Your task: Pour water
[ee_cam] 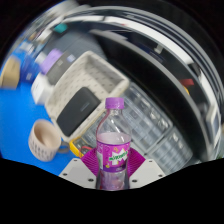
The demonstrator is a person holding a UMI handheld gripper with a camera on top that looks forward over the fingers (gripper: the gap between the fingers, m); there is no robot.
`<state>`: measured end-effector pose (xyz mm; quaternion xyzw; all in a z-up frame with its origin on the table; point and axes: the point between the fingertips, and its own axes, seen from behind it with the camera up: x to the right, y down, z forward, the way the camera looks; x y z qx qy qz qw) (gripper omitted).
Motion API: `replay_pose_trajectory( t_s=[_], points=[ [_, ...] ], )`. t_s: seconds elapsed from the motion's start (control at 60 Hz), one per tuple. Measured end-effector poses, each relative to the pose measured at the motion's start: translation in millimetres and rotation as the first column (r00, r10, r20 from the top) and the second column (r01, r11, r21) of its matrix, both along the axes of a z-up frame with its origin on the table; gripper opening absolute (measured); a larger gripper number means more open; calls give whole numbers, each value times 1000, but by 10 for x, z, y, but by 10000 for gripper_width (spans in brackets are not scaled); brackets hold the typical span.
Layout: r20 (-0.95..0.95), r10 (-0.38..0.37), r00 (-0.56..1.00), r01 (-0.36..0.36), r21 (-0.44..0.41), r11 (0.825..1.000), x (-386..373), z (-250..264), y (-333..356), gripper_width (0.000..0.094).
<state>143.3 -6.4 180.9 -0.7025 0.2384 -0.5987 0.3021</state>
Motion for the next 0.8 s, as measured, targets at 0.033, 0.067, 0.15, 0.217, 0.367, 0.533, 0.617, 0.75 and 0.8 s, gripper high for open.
replay_pose_trajectory(
  t_s=[0.033,0.067,0.15,0.217,0.367,0.533,0.617,0.75,0.8],
  points=[
    [-32,9,999,-5,128,992,15,18,-88,329],
    [-66,14,998,3,253,967,13,16,-124,328],
    [-131,54,990,20,504,863,16,-48,-142,329],
    [-161,106,981,18,623,782,-5,-111,-149,328],
    [-166,125,978,23,685,728,26,-345,-149,328],
    [-146,119,982,9,669,744,38,-555,-119,331],
    [-141,118,983,11,686,728,21,-557,-159,332],
    [-134,119,984,3,678,735,5,-555,-138,434],
    [-132,115,985,5,679,734,5,-552,-143,476]
  ],
)
